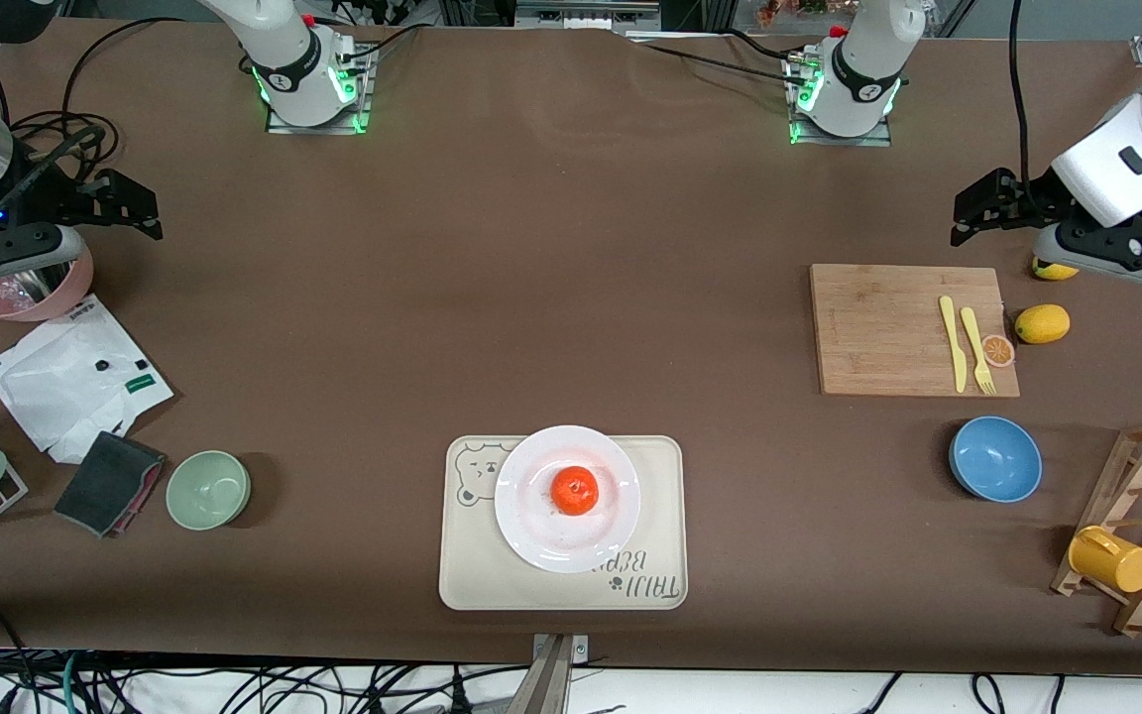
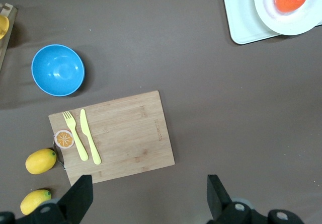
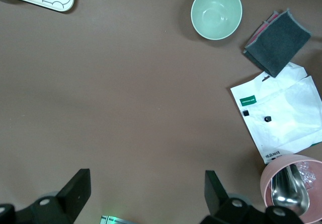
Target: Place orange and plate with both arms
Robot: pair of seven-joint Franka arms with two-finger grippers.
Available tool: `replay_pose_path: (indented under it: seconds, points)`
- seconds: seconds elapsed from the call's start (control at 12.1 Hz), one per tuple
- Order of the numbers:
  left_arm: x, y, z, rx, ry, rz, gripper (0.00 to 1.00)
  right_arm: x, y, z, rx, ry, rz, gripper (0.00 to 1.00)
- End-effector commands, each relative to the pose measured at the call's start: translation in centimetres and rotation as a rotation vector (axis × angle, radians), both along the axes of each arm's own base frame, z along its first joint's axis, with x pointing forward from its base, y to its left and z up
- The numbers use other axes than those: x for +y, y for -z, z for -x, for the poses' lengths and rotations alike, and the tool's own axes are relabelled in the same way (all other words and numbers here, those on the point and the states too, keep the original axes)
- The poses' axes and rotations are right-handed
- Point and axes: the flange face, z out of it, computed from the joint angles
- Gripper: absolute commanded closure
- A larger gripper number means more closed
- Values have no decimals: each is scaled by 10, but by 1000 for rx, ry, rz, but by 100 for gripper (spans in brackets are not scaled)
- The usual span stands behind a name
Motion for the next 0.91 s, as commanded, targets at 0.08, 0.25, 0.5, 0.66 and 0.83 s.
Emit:
replay_pose_path:
  seconds: [0.08,0.25,0.5,0.66,0.83]
  points:
    - [4,-5,1,-11,3,-14,0,1,-5,-3,1,4,-6,0]
    - [20,-3,3,17,-22,-17,0,1,-6,-3,-2,2,-6,0]
    - [26,-2,0,14,-48,-26,0,2,-6,-3,-1,4,-6,0]
    - [35,19,-10,52,-64,-28,0,3,-6,-3,-4,2,-8,0]
    - [43,16,-8,51,-68,-27,0,4,-6,-3,-2,-1,-8,0]
